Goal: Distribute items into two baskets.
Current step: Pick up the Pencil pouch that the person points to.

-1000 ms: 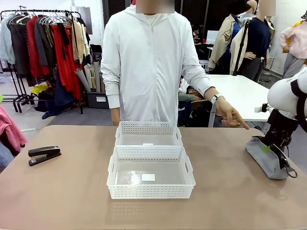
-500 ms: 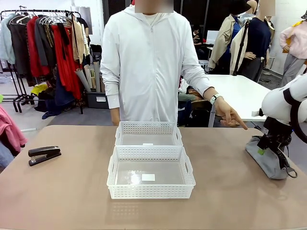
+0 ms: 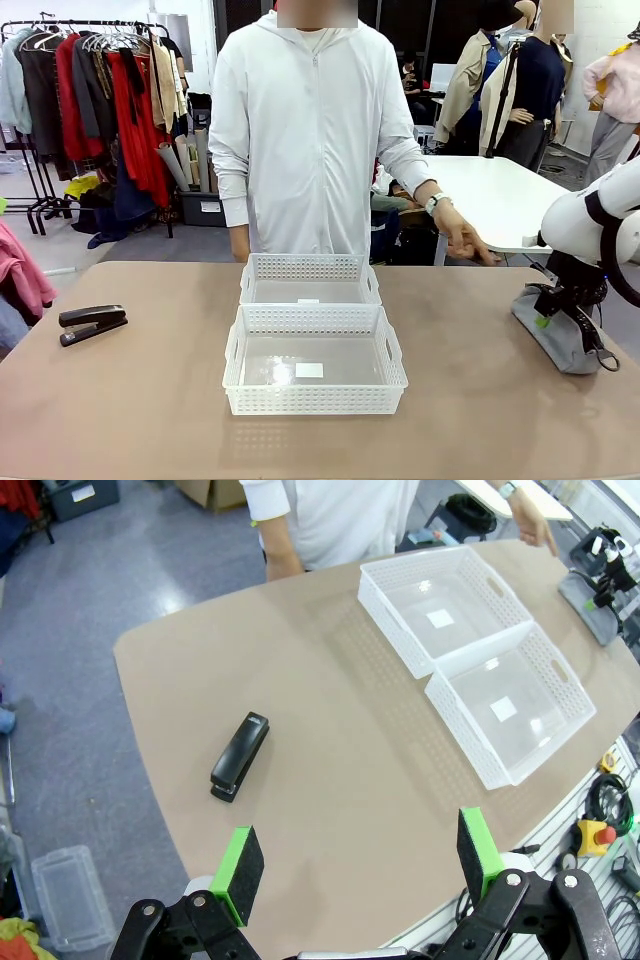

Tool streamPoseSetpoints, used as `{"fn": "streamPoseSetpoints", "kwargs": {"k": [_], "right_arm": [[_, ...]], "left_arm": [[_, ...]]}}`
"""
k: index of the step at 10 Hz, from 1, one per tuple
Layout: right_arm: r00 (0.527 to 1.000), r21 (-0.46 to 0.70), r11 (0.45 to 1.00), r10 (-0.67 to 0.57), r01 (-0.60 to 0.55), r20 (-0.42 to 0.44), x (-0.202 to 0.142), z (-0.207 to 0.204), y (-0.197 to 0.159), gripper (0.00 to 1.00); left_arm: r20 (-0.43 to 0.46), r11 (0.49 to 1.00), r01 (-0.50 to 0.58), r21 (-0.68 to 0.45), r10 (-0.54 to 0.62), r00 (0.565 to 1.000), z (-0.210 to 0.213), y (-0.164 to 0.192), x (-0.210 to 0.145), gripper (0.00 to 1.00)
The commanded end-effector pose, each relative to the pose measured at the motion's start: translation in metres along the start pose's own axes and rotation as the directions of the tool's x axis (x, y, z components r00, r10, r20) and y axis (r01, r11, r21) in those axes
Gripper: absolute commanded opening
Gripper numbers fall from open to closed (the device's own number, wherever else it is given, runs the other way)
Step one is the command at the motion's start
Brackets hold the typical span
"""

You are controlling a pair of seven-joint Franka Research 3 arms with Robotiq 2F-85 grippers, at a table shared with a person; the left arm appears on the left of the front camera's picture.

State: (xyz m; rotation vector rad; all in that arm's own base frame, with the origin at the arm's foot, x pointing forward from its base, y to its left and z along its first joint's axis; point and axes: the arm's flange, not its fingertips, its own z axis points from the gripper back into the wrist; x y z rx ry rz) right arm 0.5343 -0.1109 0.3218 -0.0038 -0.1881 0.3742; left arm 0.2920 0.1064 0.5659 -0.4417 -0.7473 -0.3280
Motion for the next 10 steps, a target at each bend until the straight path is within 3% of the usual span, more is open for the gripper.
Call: {"fn": "streamPoseSetpoints", "kwargs": {"k": [1,2,6,10], "right_arm": [[1.000,-0.009,1.000,-0.024,0.024,0.015,-0.0028,0.0032,0.0003,0.20],[1.000,-0.005,1.000,-0.022,0.022,0.016,-0.0023,0.0046,0.0001,0.01],[1.000,0.018,1.000,-0.019,0.019,-0.020,-0.0021,0.0077,0.0013,0.00],[1.000,-0.001,1.000,-0.004,0.004,0.003,-0.0009,0.0030,-0.0021,0.00]], "left_arm": [[0.002,1.000,0.001,-0.002,-0.001,1.000,-0.0003,-0.0009,0.0000,1.00],[0.002,1.000,0.001,-0.002,-0.001,1.000,-0.0003,-0.0009,0.0000,1.00],[0.002,1.000,0.001,-0.002,-0.001,1.000,-0.0003,-0.0009,0.0000,1.00],[0.002,1.000,0.001,-0.002,-0.001,1.000,-0.0003,-0.0009,0.0000,1.00]]}}
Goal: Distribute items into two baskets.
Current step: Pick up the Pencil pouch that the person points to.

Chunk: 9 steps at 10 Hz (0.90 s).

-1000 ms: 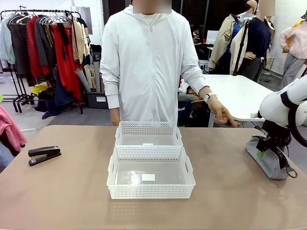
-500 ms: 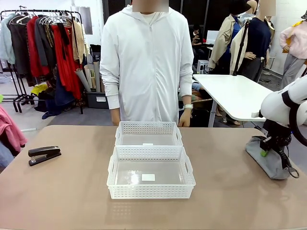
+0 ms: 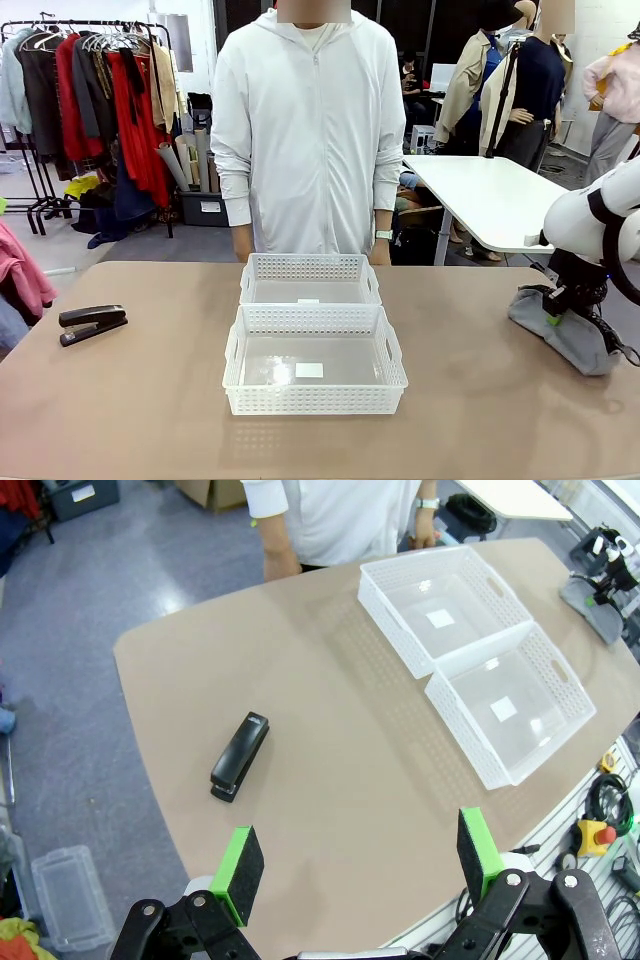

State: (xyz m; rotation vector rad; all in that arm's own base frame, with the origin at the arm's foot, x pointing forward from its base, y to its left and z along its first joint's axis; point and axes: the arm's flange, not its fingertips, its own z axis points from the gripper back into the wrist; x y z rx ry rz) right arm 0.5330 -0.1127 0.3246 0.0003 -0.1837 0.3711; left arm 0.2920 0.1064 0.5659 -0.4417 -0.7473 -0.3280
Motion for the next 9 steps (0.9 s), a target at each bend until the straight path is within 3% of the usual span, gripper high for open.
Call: {"fn": "streamPoseSetpoints", "kwargs": {"k": [1,4,7,9], "right_arm": [[1.000,-0.006,1.000,-0.001,0.001,0.006,0.000,0.000,-0.001,0.00],[1.000,0.000,1.000,0.000,0.000,0.000,0.000,0.000,0.000,0.00],[0.956,-0.018,0.962,0.270,-0.274,-0.117,0.019,0.055,0.030,0.00],[0.921,0.042,0.922,0.387,-0.385,-0.046,0.026,0.089,0.049,0.00]], "left_arm": [[0.002,1.000,0.001,-0.002,-0.001,1.000,0.000,-0.001,0.000,1.00],[0.002,1.000,0.001,-0.002,-0.001,1.000,0.000,-0.001,0.000,1.00],[0.002,1.000,0.001,-0.002,-0.001,1.000,0.000,-0.001,0.000,1.00],[0.002,1.000,0.001,-0.002,-0.001,1.000,0.000,-0.001,0.000,1.00]]}}
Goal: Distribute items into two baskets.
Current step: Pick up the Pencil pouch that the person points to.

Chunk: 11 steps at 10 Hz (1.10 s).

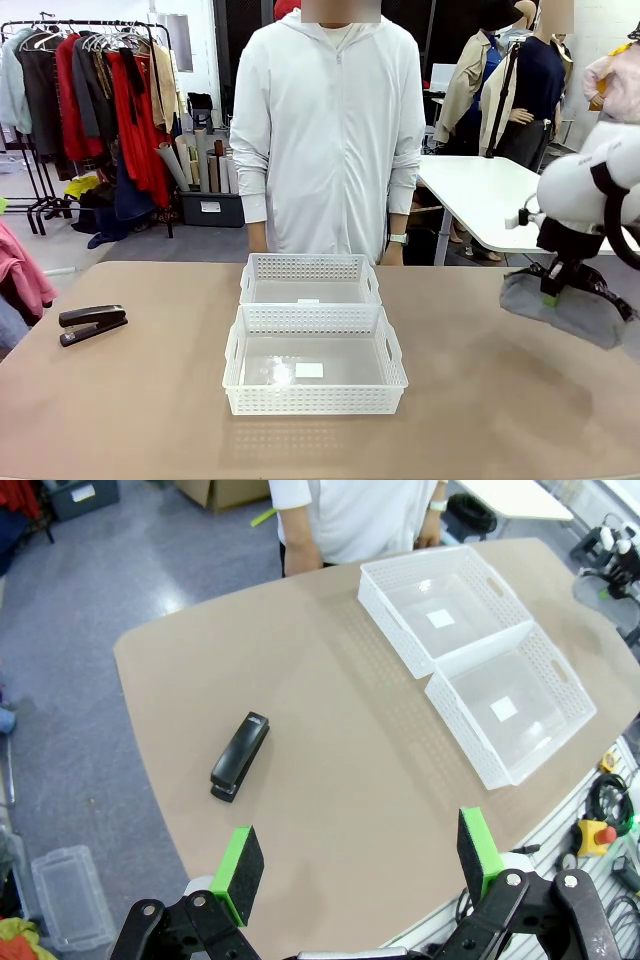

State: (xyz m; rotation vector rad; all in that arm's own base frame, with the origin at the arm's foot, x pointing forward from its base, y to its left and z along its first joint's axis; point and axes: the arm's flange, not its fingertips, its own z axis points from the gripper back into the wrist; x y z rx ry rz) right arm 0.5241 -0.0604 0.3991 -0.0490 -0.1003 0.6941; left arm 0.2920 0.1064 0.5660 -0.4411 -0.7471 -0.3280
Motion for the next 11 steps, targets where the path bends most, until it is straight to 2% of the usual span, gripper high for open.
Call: {"fn": "streamPoseSetpoints", "kwargs": {"k": [1,4,6,11], "right_arm": [[0.990,0.028,0.991,0.130,-0.132,0.058,0.003,0.035,0.012,0.00],[0.956,-0.039,0.962,0.273,-0.270,0.107,-0.001,0.073,0.060,0.00],[0.918,-0.061,0.925,0.380,-0.375,0.118,-0.007,0.094,0.088,0.00],[0.873,-0.087,0.887,0.463,-0.454,0.153,-0.011,0.149,0.105,0.00]], "left_arm": [[0.002,1.000,0.001,-0.003,-0.001,1.000,0.000,-0.001,0.000,1.00],[0.002,1.000,0.001,-0.003,-0.001,1.000,0.000,-0.001,0.000,1.00],[0.002,1.000,0.001,-0.003,-0.001,1.000,0.000,-0.001,0.000,1.00],[0.002,1.000,0.001,-0.003,-0.001,1.000,0.000,-0.001,0.000,1.00]]}}
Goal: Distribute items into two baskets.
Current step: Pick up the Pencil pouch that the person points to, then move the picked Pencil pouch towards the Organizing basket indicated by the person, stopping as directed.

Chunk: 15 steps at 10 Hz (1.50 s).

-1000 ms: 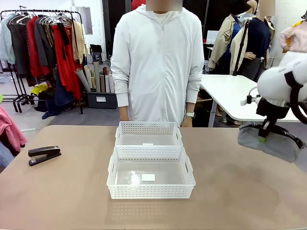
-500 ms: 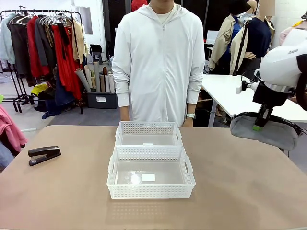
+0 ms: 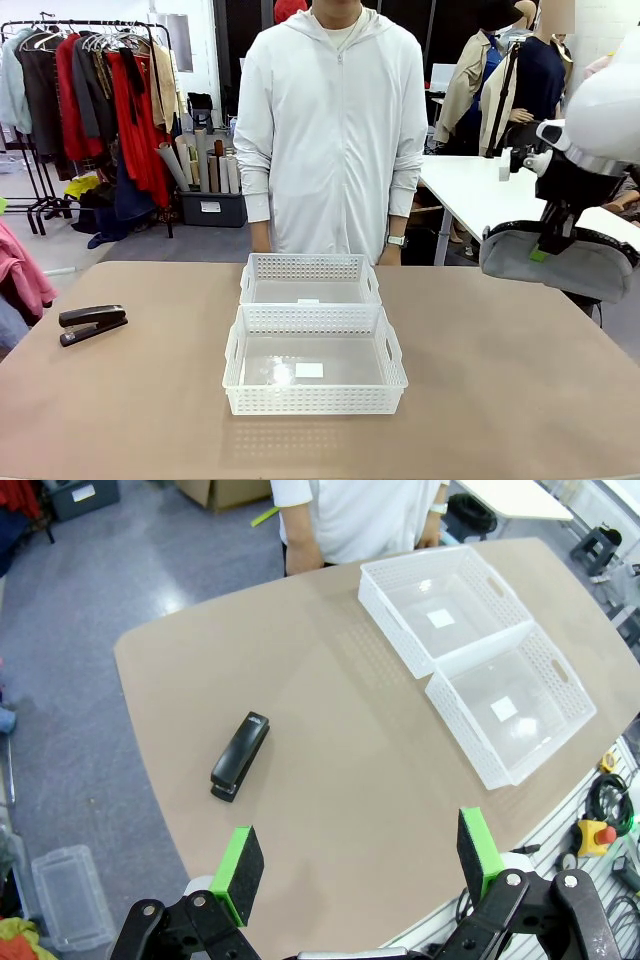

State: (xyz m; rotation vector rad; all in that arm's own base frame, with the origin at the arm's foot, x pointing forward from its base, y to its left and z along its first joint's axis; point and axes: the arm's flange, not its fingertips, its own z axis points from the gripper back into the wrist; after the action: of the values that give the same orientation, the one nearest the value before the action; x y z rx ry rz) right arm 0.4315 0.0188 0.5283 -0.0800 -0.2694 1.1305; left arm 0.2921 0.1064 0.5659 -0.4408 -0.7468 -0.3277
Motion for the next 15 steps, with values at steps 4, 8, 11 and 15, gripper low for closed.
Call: {"fn": "streamPoseSetpoints", "kwargs": {"k": [4,8,11,15], "right_arm": [[1.000,-0.004,1.000,0.014,-0.014,0.009,0.0024,0.0191,-0.0030,0.00],[1.000,-0.004,1.000,0.014,-0.014,0.009,0.0024,0.0191,-0.0030,0.00],[1.000,-0.004,1.000,0.014,-0.014,0.009,0.0024,0.0191,-0.0030,0.00],[1.000,-0.004,1.000,0.014,-0.014,0.009,0.0024,0.0191,-0.0030,0.00]], "left_arm": [[0.002,1.000,0.002,-0.003,-0.002,1.000,-0.0003,-0.0009,0.0000,1.00],[0.002,1.000,0.002,-0.003,-0.002,1.000,-0.0003,-0.0009,0.0000,1.00],[0.002,1.000,0.002,-0.003,-0.002,1.000,-0.0003,-0.0009,0.0000,1.00],[0.002,1.000,0.002,-0.003,-0.002,1.000,-0.0003,-0.0009,0.0000,1.00]]}}
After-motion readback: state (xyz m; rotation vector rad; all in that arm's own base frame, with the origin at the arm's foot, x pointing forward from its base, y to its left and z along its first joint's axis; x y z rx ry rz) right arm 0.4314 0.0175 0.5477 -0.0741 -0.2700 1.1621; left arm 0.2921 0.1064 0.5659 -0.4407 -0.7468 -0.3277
